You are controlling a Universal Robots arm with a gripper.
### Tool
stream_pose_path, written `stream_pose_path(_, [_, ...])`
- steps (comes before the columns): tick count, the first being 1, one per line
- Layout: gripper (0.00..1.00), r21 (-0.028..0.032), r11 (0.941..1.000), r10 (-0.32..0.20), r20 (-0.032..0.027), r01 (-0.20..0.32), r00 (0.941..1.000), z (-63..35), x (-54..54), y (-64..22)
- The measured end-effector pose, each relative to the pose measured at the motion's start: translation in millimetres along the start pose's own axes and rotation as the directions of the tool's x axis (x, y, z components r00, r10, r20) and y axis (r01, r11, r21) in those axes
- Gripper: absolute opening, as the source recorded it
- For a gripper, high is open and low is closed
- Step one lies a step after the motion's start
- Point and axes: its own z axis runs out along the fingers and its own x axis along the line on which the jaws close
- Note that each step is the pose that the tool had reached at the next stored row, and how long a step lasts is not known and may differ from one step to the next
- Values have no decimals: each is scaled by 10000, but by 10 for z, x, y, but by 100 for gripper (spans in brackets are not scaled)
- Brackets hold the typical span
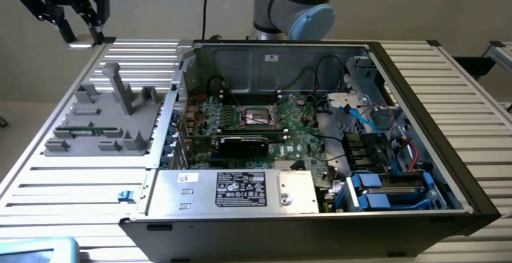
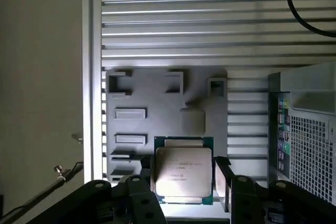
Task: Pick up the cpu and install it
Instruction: 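Pick up the cpu and move it towards the insertion slot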
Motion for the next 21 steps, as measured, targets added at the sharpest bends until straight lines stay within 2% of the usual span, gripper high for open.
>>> stream_pose_path(21, [54, 8, 10000, 0, -21, 0, 10000, -152, -948, 25])
